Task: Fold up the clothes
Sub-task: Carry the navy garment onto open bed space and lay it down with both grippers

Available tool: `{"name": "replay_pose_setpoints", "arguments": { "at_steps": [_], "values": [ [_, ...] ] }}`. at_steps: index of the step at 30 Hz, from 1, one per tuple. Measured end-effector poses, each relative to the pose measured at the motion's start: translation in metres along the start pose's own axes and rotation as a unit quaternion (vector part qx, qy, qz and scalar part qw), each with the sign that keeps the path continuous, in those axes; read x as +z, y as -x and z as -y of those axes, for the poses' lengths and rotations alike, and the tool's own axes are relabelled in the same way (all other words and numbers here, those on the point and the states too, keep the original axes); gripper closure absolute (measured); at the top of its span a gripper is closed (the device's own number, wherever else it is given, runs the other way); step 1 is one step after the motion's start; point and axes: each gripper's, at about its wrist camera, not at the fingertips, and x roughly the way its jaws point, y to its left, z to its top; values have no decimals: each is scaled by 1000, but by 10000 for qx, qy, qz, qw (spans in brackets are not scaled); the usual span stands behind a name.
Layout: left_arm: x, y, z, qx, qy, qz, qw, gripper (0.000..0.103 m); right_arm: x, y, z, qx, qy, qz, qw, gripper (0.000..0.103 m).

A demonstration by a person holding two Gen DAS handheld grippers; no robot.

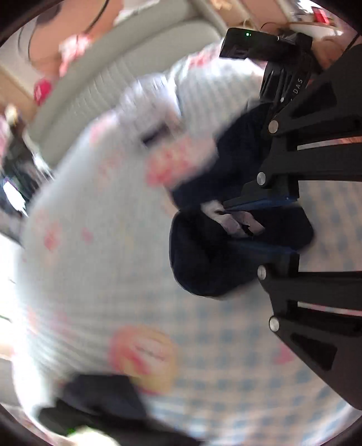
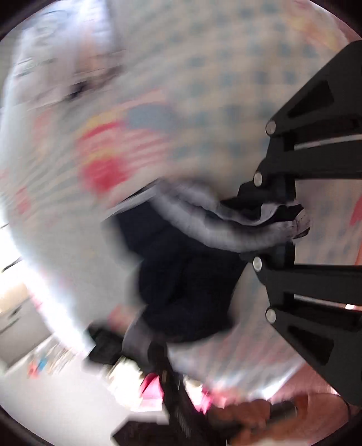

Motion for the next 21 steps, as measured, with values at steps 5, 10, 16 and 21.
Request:
{"name": "replay_pose_setpoints", "arguments": {
  "at_steps": [5, 10, 16, 21],
  "values": [
    [14, 33, 11, 95, -113, 509, 9986, 92, 22, 56, -2, 250, -177, 1110, 9933, 89],
    [-15, 2, -12, 762, -52, -223, 9968, 86, 1, 21, 19, -202, -437, 317, 9983, 84],
    [-51, -14, -34, 543, 481, -371, 9967, 43, -33, -3, 41, -277, -620, -160, 9976, 49],
    [-56, -19, -13, 287, -351, -440, 9980, 43, -36, -21, 50, -285, -839, -261, 9957, 58]
  ]
}}
